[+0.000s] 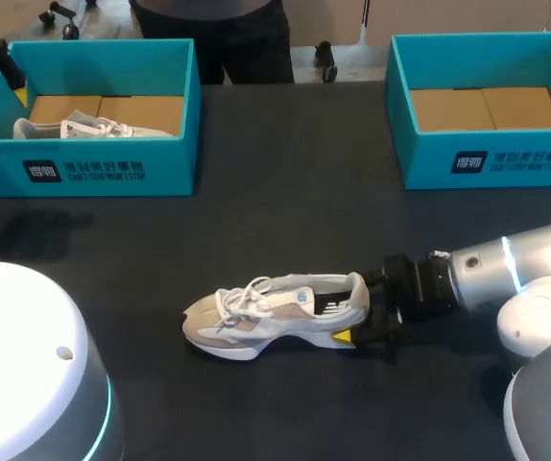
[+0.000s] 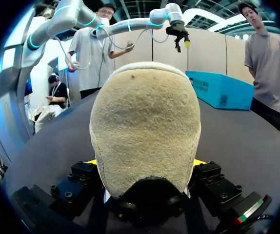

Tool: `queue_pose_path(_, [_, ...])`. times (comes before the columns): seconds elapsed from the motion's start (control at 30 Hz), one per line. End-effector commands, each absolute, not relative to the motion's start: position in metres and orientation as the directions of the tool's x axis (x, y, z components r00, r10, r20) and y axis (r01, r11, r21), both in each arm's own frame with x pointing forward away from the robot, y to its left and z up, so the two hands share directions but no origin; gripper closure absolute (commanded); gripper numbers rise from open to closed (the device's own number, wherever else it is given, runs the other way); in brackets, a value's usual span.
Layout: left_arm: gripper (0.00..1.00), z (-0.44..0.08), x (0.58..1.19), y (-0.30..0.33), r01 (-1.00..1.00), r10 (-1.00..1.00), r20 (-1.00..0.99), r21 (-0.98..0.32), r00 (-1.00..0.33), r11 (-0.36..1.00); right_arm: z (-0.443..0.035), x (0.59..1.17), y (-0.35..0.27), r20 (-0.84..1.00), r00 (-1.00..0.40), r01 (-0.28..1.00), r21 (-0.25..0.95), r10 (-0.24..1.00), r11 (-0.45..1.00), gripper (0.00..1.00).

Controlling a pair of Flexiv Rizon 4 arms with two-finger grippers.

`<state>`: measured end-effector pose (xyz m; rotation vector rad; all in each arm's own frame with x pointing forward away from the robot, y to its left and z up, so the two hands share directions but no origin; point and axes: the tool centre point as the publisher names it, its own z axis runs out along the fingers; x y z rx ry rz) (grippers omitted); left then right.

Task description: Take the shoe out of the shoebox, open the shoe tongue, remove and reinsert the insole, then place the shoe into the shoebox

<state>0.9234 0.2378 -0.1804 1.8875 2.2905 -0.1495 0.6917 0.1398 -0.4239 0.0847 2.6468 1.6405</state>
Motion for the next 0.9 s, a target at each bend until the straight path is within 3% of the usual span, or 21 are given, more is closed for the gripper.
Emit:
queue_pose_path(0.03, [0.0, -0.18, 0.922, 0.238, 0.98, 0.964, -0.192, 0.036, -0.184, 0.194, -0.427, 0.692, 0.143, 0.004, -0.998, 0.031, 0.895, 0.063, 0.445, 1.0])
queue_pose_path(0.3, [0.0, -0.18, 0.922, 0.238, 0.98, 0.964, -0.192, 0.036, -0.184, 0.194, -0.427, 0.692, 0.143, 0.004, -0.998, 0.031, 0.895, 0.063, 0.445, 1.0])
queue_pose_path(0.9, [0.0, -0.163, 0.892, 0.207, 0.664, 0.662, -0.136, 0.038, -0.737, 0.747, -0.427, 0.692, 0.143, 0.004, -0.998, 0.031, 0.895, 0.063, 0.445, 1.0])
